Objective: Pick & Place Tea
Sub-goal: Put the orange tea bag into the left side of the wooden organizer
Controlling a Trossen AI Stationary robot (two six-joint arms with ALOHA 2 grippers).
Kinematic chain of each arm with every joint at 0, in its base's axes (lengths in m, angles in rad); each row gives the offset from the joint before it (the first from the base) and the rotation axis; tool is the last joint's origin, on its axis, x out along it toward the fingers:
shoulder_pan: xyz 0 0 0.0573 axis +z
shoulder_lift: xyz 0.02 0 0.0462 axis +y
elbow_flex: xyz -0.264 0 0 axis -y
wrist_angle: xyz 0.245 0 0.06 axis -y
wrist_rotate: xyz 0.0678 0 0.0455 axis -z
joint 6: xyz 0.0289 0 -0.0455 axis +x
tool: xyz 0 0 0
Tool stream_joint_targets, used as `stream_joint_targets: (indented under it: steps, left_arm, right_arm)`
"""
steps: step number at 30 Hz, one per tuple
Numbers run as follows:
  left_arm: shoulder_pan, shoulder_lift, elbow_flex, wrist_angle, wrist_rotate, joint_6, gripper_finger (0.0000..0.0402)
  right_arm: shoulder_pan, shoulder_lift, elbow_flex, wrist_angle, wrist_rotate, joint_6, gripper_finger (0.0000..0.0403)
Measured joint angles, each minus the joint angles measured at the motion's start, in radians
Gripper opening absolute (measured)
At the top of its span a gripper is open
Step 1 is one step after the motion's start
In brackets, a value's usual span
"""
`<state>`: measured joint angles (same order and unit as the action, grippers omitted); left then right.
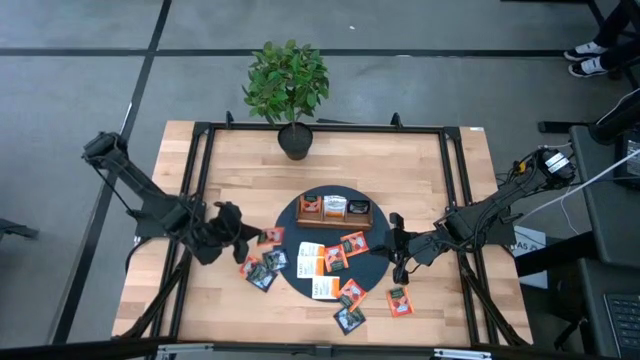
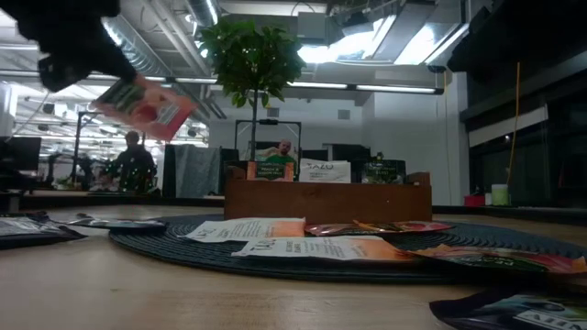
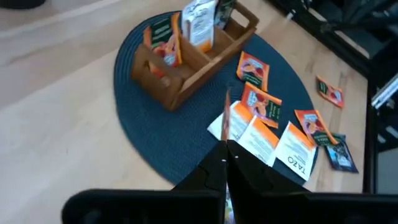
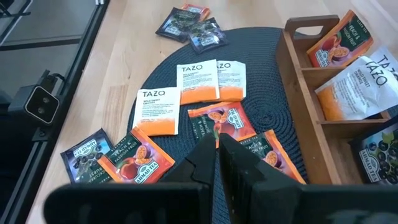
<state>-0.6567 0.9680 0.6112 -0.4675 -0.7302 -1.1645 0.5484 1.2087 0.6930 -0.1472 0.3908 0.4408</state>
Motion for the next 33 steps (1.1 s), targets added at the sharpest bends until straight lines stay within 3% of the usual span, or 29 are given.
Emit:
stream_joint_targets:
  steps: [13,18,28,33]
  left_arm:
    - [0.219,0.0,0.126,0.0,0.217,0.402,0.0002]
    - [0.3,0.025,0.18,0.0,0.357,0.634,0.0002]
    - [0.471,0.159,0.298,-0.013,0.561,0.883,0.0003]
    - [0.542,0.263,0.4,-0.118,0.602,0.969,0.0003]
  right_arm:
    - [0.0,0.0,0.0,0.001,0.0,-0.002,0.0026]
    - [0.0,0.0,0.0,0.001,0.001,-0.015,0.0026]
    - [0.0,0.0,0.0,0.0,0.003,-0.027,0.0026]
    - [0.0,0.0,0.0,0.0,0.01,-0.031,0.0026]
